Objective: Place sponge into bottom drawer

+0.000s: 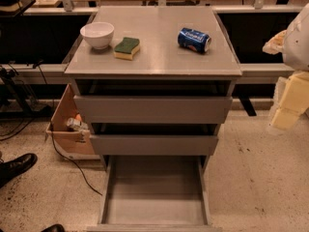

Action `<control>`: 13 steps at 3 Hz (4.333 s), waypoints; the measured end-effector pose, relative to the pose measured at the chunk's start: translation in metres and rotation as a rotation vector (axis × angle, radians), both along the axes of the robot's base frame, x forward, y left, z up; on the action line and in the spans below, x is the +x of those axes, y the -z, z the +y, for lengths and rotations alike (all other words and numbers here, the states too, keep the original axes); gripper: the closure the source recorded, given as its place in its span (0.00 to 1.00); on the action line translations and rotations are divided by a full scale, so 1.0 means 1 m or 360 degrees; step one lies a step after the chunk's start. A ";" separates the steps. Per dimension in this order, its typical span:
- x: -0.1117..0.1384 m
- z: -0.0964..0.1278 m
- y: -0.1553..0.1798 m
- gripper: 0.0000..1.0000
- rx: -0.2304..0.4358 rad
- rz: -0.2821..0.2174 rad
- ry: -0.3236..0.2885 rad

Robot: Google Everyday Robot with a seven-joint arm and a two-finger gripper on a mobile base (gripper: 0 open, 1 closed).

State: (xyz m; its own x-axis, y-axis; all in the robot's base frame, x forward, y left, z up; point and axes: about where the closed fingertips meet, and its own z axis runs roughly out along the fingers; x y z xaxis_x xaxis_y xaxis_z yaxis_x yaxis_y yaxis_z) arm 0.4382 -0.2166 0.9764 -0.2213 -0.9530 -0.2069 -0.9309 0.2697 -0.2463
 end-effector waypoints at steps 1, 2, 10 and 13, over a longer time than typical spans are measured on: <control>0.000 0.000 0.000 0.00 0.0000 0.0000 0.0000; 0.041 0.031 0.013 0.00 0.0061 -0.0049 -0.0059; 0.319 0.237 0.090 0.00 0.0768 -0.0281 0.0177; 0.413 0.284 0.123 0.00 0.1092 -0.0272 0.0410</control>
Offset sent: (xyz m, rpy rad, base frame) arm 0.0703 0.0506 -0.0300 0.0748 -0.0318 0.0622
